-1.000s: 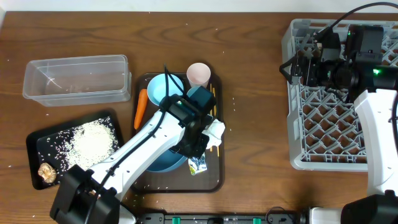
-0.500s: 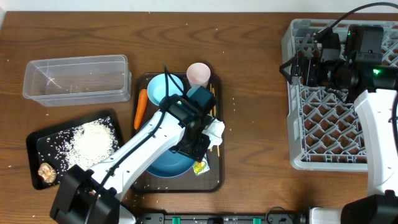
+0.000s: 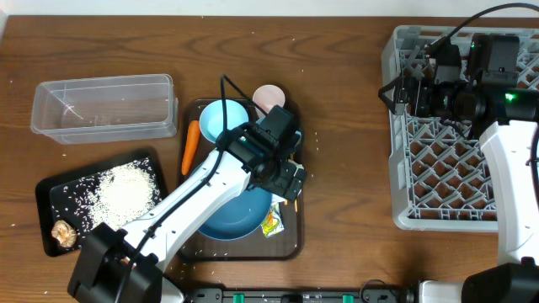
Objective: Sort waste into correct bins and load items into the dishwasher rack
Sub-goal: 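Lower the plate onto the brown tray and open the left gripper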
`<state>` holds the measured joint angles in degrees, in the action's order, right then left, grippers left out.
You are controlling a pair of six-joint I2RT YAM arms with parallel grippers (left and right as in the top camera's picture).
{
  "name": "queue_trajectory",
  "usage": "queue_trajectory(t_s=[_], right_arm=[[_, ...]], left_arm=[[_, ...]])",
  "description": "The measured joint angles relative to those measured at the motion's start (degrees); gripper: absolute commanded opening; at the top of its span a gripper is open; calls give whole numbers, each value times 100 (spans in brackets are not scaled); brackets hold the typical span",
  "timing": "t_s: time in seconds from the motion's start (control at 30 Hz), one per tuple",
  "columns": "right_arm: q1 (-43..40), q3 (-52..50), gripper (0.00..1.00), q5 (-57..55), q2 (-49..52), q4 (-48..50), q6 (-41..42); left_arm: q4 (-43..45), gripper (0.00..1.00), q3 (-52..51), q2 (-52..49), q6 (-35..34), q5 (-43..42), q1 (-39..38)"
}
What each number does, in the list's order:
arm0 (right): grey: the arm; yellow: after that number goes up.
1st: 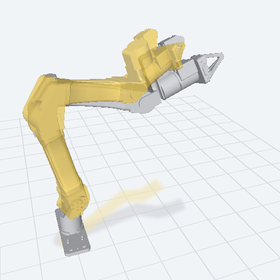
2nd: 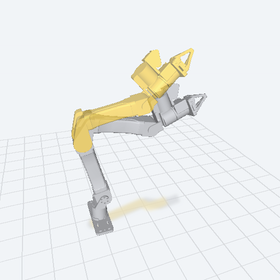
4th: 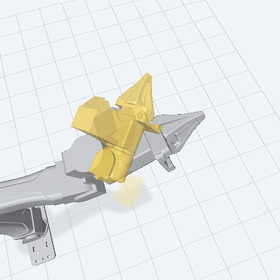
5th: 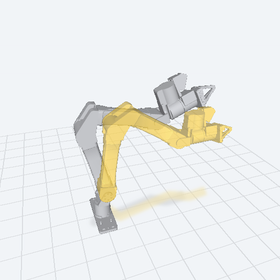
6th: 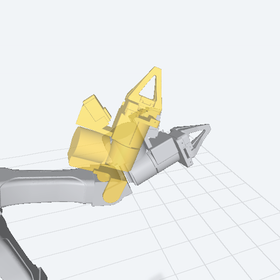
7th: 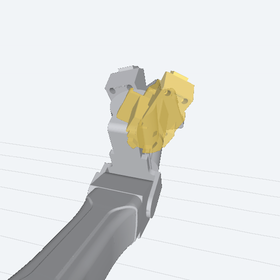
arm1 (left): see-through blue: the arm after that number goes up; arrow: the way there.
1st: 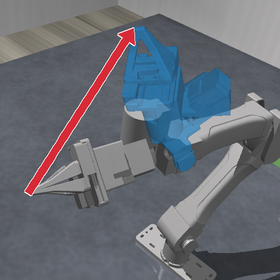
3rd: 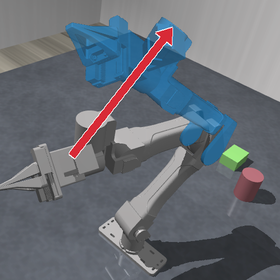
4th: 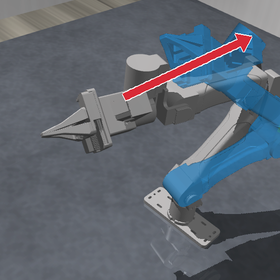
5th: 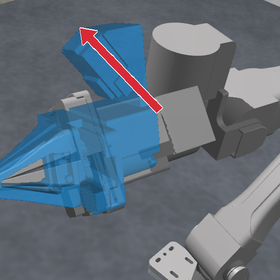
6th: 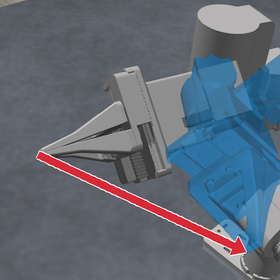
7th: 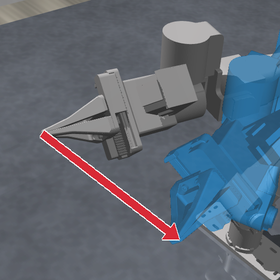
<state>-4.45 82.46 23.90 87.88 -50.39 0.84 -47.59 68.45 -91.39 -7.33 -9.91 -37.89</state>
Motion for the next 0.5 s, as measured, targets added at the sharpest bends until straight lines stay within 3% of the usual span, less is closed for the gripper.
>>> queue_trajectory(t_s=[0.5], right_arm=[[0,0,99,-20,0,190,0]], left_arm=[[-308,98,1445,0,455,693,599]])
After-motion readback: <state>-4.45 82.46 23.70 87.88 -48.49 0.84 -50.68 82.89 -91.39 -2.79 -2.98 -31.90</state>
